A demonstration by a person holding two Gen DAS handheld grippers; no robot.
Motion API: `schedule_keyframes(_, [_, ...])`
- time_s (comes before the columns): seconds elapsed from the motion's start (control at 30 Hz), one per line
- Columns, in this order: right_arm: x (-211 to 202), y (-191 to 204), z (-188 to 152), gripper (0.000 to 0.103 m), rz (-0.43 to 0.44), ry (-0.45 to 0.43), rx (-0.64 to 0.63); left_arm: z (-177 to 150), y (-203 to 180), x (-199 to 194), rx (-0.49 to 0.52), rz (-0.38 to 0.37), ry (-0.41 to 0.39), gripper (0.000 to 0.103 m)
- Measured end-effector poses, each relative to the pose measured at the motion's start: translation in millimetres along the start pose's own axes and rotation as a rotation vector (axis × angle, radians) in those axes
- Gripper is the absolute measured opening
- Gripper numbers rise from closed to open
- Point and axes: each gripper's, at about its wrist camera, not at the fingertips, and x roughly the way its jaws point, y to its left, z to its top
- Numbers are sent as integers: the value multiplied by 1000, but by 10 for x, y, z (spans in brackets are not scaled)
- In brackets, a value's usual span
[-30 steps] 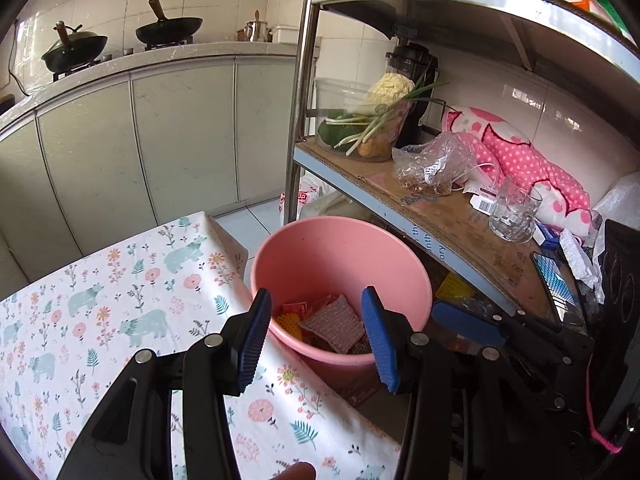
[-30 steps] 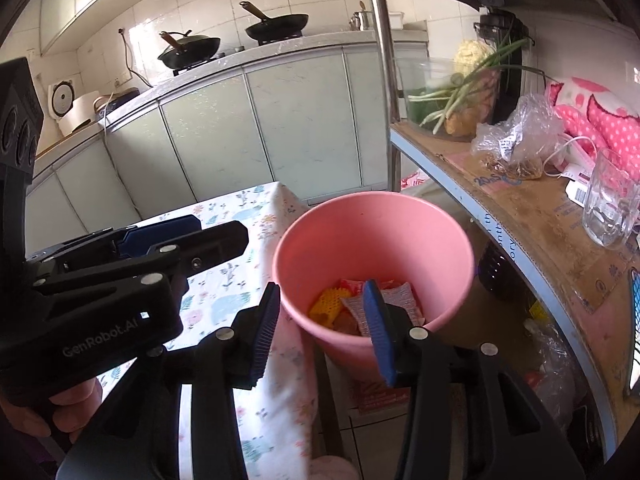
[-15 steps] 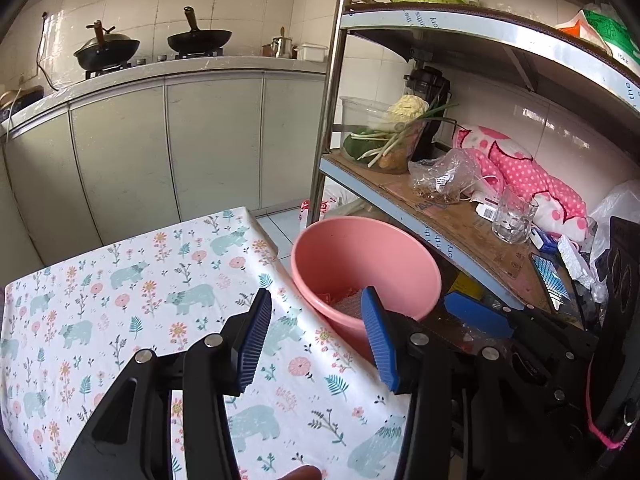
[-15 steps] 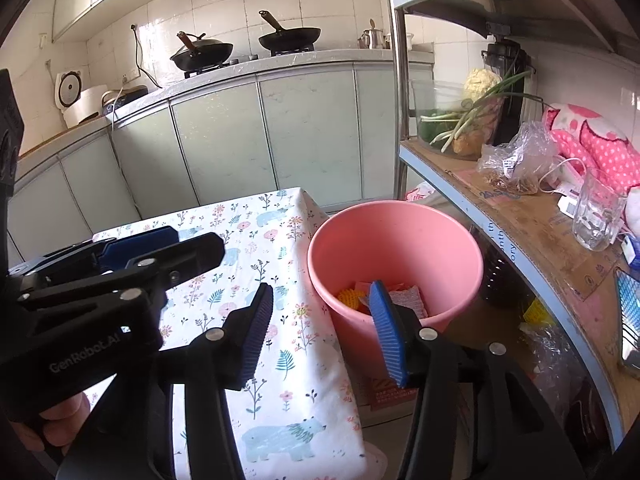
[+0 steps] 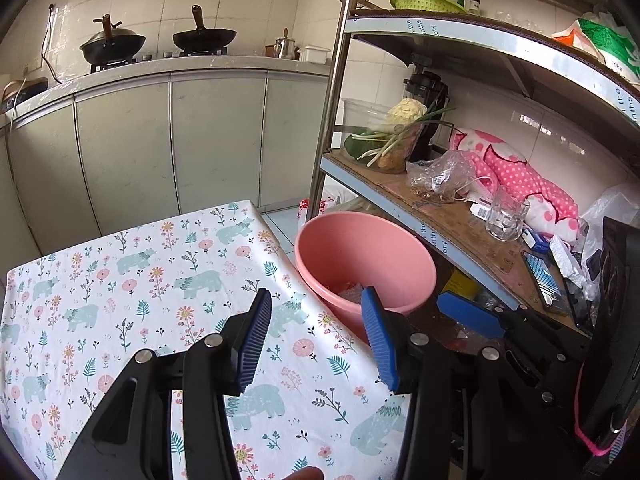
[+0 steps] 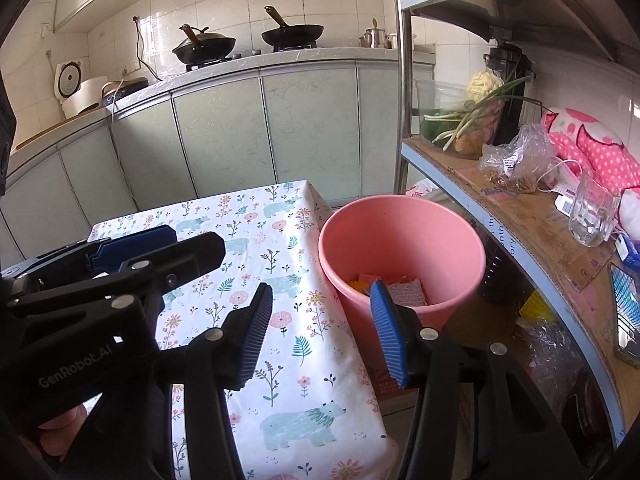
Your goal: Collect trash
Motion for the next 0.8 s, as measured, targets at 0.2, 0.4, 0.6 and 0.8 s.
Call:
schedule_keyframes(0.2, [4,29,-2,52,-3,6,-2,-15,35,-33,-13,-5,-7,46])
schedule_keyframes(0.4, [-13,77,5,52,-4,5,-12,-16,49,-60,-18,-8,-14,46])
schedule_keyframes(0.6, [-13,104,0,52,-5,8,-13,-13,57,-93,-22,-10,-18,46])
schedule_keyframes(0.8, [-19,112,-3,52,-5,7,-11,-14,58,-94,-20,-10,-20,46])
